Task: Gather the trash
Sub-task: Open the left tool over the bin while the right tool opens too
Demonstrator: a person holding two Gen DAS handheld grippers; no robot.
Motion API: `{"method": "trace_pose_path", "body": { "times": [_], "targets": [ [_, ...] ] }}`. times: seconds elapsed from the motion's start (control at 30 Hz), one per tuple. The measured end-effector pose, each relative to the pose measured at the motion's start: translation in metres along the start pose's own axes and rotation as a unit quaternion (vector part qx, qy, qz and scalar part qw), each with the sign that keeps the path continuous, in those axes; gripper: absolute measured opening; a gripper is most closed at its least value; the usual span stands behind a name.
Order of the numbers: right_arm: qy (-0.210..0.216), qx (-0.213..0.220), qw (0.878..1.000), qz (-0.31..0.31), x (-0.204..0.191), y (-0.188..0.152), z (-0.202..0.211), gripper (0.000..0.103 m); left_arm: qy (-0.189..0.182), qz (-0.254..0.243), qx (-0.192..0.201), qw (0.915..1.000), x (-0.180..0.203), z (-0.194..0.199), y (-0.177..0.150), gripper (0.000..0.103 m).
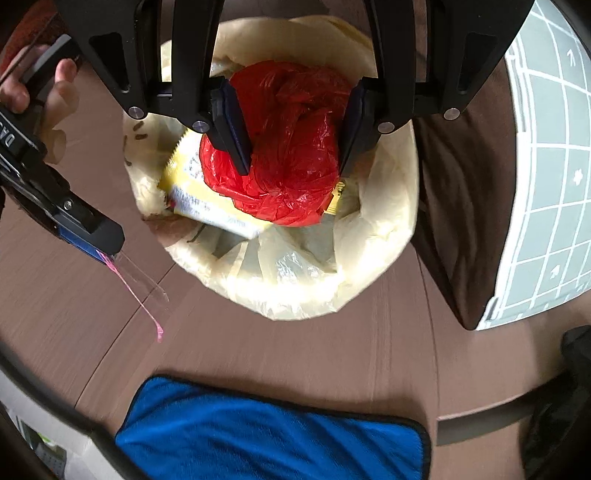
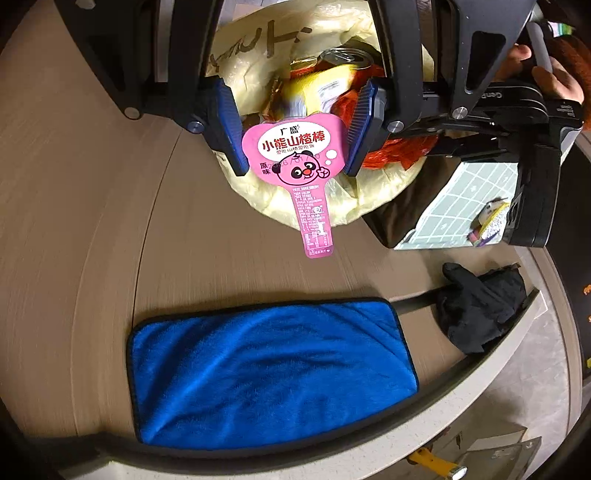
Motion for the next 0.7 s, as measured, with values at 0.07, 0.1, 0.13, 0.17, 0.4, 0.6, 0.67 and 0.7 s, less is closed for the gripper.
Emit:
{"method": "trace_pose_path", "body": {
  "times": [0.07, 0.1, 0.13, 0.17, 0.4, 0.6, 0.67, 0.7],
  "targets": [
    [-0.001, -0.009, 1.000, 0.000, 0.000, -0.004, -0.005, 0.049, -0.001, -0.001, -0.013, 0.9999, 0.000, -0.009, -0.002, 0.048],
    [-0.002, -0.012, 1.000, 0.000, 0.000, -0.006, -0.007, 0.049, -0.006, 0.008, -0.019, 0.9998, -0.002, -0.012, -0.003, 0.048],
    [-0.002, -0.014, 1.000, -0.001, 0.000, -0.008, -0.008, 0.049, -0.013, 0.018, -0.021, 0.9995, -0.005, -0.012, -0.003, 0.048],
    [-0.003, -0.017, 1.000, -0.001, 0.001, -0.010, -0.009, 0.049, -0.029, 0.037, -0.018, 0.9988, -0.009, -0.009, -0.001, 0.048],
    [0.009, -0.060, 0.998, 0.001, -0.005, -0.024, -0.031, 0.050, -0.059, 0.069, 0.044, 0.9949, -0.026, 0.040, 0.023, 0.060],
    [-0.003, -0.088, 0.996, 0.019, -0.018, -0.040, -0.047, 0.058, -0.048, 0.065, 0.065, 0.9946, -0.039, 0.065, 0.027, 0.061],
    [-0.008, -0.070, 0.997, 0.016, -0.018, -0.035, -0.039, 0.059, -0.038, 0.061, 0.074, 0.9947, -0.043, 0.072, 0.027, 0.061],
    [-0.013, -0.064, 0.998, 0.018, -0.018, -0.032, -0.036, 0.060, -0.031, 0.059, 0.082, 0.9944, -0.047, 0.077, 0.027, 0.061]
  ]
}}
Point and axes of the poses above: each gripper's, at about its wrist camera, not at the fingertips, and z roughly against the way its jaws point, x to its right, y to its top, the point moved 2 cm from there along -z, roughly the way its jaws point, and after that the axes turned 10 degrees about x, right-handed, at the moved point
